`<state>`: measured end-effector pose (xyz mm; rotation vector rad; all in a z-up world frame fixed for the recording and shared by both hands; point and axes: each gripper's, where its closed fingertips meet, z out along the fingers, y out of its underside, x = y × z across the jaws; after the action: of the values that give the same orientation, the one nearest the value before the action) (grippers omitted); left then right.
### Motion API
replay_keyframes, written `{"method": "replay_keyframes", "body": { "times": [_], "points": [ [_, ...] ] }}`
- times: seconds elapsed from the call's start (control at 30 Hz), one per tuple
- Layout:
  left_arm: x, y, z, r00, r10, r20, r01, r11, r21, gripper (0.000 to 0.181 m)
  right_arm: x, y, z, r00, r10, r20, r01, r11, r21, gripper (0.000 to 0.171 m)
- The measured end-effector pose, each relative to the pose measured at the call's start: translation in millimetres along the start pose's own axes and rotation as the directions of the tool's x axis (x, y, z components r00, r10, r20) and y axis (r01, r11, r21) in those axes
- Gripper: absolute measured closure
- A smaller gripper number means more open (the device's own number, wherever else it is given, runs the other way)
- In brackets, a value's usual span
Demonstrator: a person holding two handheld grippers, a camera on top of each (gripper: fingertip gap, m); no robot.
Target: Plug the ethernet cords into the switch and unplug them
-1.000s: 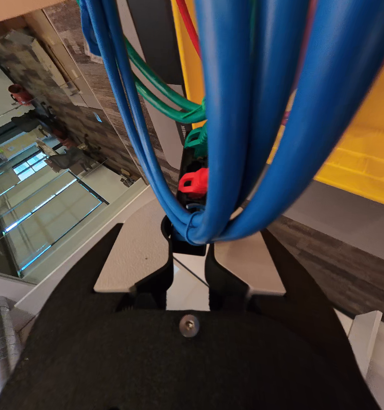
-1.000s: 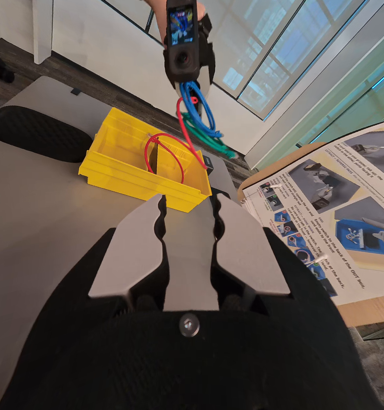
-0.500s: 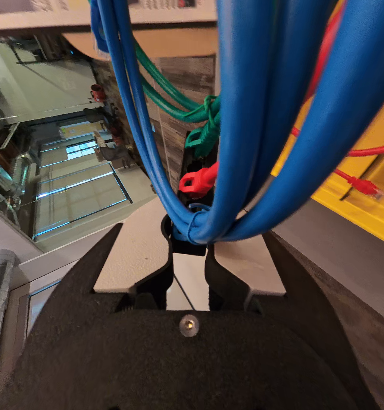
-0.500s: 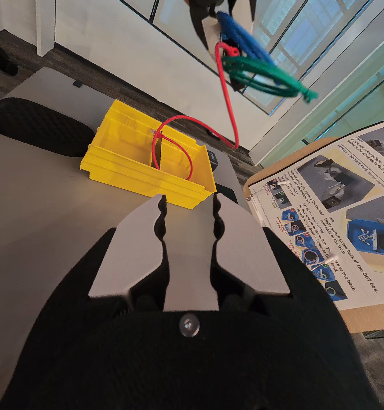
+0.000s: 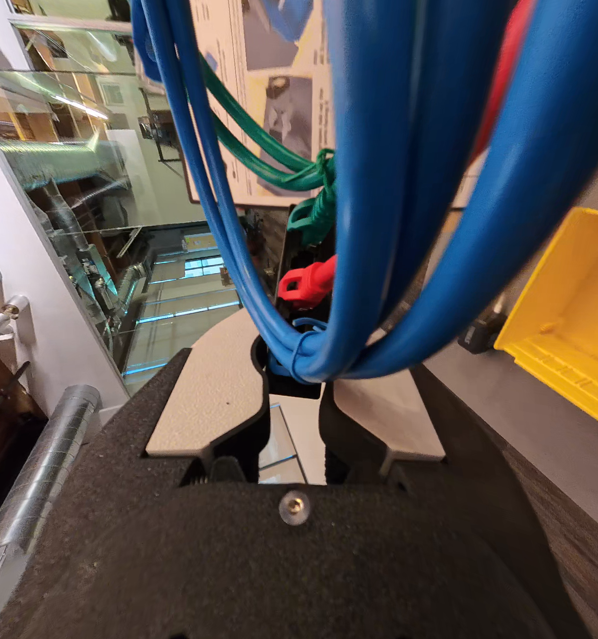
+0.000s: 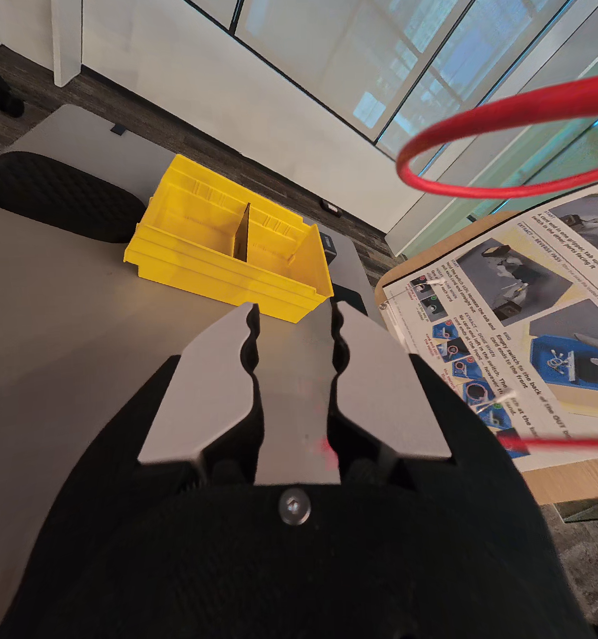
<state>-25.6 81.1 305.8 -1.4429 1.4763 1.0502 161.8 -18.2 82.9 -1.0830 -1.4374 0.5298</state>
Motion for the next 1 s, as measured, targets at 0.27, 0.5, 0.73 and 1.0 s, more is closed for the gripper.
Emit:
{"method": "replay_keyframes", "body": {
  "times": [0.27,0.5,0.73,1.0],
  "points": [
    [22,-35,4,0.999,0.032,-0.029,-0.03,0.998,0.049,0.152,0,-23,-35,1.0,-0.005,0.009,0.005,0.998,0.058,0.13],
    [72,-35,14,0.992,0.078,-0.104,-0.074,0.996,0.043,0.152,-5,-35,-56,1.0,-0.02,0.023,0.018,0.997,0.079,0.132],
    [163,-48,30,0.971,0.075,-0.226,-0.047,0.99,0.13,0.152,11,-52,-45,0.989,-0.065,-0.135,0.085,0.985,0.149,0.131],
    [242,-43,54,0.955,0.124,-0.271,-0.088,0.986,0.144,0.152,-2,-31,-8,0.845,-0.476,-0.242,0.459,0.879,-0.127,0.113]
  ]
}}
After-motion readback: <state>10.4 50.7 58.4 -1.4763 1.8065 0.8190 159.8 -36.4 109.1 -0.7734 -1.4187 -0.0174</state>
